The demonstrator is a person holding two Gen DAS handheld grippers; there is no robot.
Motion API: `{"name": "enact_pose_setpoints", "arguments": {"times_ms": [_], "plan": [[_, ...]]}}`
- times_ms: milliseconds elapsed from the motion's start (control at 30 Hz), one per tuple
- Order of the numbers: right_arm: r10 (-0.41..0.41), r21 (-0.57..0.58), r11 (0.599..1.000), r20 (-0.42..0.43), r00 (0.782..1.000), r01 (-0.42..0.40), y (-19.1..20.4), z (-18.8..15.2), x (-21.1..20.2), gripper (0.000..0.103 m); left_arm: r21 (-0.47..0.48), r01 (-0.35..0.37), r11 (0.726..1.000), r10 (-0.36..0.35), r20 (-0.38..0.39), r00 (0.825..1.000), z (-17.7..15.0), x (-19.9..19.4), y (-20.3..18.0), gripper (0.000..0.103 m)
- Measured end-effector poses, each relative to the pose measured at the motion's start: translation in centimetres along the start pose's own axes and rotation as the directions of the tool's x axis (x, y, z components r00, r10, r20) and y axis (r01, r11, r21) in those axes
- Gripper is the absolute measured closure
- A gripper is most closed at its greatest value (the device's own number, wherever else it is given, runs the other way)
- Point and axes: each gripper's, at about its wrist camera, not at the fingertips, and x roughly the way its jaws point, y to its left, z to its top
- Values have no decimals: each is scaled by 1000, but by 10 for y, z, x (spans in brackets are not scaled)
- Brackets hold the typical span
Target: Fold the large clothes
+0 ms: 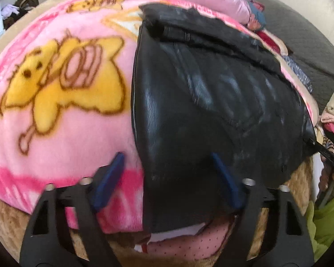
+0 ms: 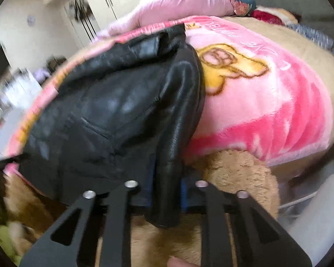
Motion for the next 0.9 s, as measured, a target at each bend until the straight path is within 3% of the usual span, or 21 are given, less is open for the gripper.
{"name": "enact_pose_setpoints", "arguments": {"times_ms": [67, 167, 267, 400, 500, 667, 833, 900], "plan": [[30, 13, 999, 53, 998, -31, 1, 2, -13, 92, 23, 12, 1000, -12, 18, 1000, 2, -2, -6, 65], [46, -29, 999, 139, 989, -42, 9, 3, -35, 93, 30, -7, 1000, 7, 13, 1000, 0, 3, -7, 71], [74, -4, 997, 167, 983, -75, 8, 9, -50, 94, 9, 10, 1000, -10, 20, 1000, 1, -6, 0, 93], [87, -4, 996, 177, 980, -88, 7, 10, -61, 94, -61, 96, 994, -93, 57, 994, 1, -25, 16, 96], [120, 5, 992, 187, 975, -124, 7, 8, -71, 94, -55, 131, 990, -125, 99, 987, 0, -46, 17, 97], [196, 46, 976, 249, 949, -213, 8, 8, -100, 94, -8, 137, 991, -133, 202, 970, 9, -80, 10, 98], [236, 114, 953, 309, 921, -282, 6, 33, -105, 94, 3, 168, 986, -163, 248, 955, 36, -86, 7, 98], [224, 110, 955, 337, 915, -274, 8, 46, -107, 94, 44, 126, 991, -133, 276, 952, 47, -88, -2, 98]]}}
